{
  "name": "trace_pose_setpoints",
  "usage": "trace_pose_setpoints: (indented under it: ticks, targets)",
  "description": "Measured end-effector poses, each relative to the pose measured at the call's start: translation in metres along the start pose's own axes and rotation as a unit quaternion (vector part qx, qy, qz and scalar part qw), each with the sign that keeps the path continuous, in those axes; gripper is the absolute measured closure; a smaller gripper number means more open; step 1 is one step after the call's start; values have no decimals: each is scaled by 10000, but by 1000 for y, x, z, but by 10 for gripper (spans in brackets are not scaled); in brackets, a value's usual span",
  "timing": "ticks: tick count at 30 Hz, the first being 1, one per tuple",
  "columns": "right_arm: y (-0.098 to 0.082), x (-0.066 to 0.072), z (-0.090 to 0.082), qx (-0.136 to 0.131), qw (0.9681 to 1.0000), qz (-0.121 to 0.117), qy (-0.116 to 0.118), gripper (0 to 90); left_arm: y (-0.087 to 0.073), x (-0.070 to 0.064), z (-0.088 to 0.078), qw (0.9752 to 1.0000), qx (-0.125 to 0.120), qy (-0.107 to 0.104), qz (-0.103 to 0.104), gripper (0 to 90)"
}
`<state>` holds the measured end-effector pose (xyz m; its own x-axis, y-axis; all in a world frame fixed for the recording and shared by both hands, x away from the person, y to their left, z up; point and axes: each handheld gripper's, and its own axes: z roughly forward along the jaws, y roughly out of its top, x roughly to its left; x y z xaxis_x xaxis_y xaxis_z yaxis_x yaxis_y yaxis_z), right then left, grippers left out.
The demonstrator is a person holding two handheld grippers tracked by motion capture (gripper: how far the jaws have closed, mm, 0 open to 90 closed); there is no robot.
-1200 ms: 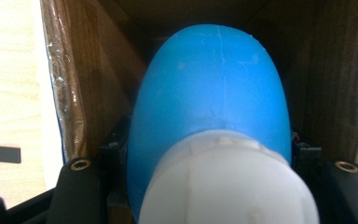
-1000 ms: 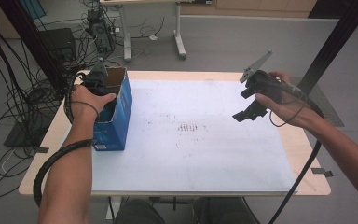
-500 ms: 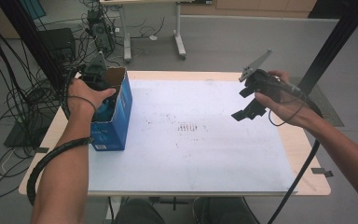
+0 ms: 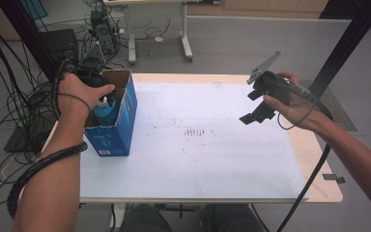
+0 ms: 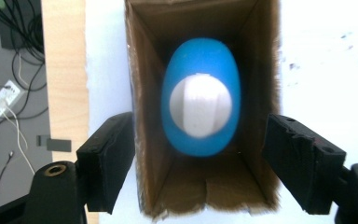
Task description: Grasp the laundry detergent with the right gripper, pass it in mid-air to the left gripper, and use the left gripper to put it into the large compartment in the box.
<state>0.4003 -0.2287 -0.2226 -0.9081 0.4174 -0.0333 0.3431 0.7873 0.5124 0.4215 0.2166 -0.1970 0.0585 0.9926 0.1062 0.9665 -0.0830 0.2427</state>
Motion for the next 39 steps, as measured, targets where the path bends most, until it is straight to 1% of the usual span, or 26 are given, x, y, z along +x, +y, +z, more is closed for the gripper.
trace_pose_setpoints:
  ticks: [3,4,6,7,10,11,12,15,16,19,21,24,26,31,33,39]
  targets:
    - [1,-3,0,29,10000,7,-19,56,0,-9,-16,9998,-126,-54,143,224]
    - [1,-3,0,50,10000,19,-26,55,0,-12,-18,9997,-143,-72,193,211]
    - [2,-5,0,93,9999,2,-54,56,2,-21,-25,9992,-231,-139,286,204]
    - [2,-6,-1,119,9999,-13,-66,56,3,-28,-28,9988,-278,-215,349,197]
    - [2,-10,-1,151,9998,6,-97,56,5,-44,-33,9976,-361,-327,487,174]
    - [1,-11,-2,180,9998,6,-109,56,6,-52,-34,9969,-389,-394,554,166]
    - [0,-13,-2,209,9997,7,-112,56,7,-56,-34,9965,-404,-435,596,155]
    - [-2,-19,-3,262,9996,37,-130,56,10,-76,-34,9941,-416,-598,805,143]
    - [-2,-21,-3,275,9995,67,-142,56,11,-80,-33,9935,-425,-647,832,135]
    - [-5,-27,-4,259,9995,129,-147,56,14,-96,-31,9912,-398,-765,1005,125]
    - [-7,-30,-3,303,9993,146,-154,56,15,-105,-30,9897,-415,-828,1089,120]
    - [-9,-34,-2,365,9991,169,-144,56,17,-118,-29,9872,-452,-965,1186,113]
    - [-10,-35,-2,369,9991,177,-134,56,19,-126,-27,9858,-463,-1019,1256,108]
    - [-11,-38,-2,411,9989,175,-126,56,22,-138,-21,9841,-449,-1075,1338,110]
    - [-12,-39,-3,401,9989,192,-130,56,22,-142,-17,9839,-404,-1074,1368,110]
    - [-14,-43,-4,428,9987,235,-139,57,25,-150,-12,9825,-391,-1098,1455,109]
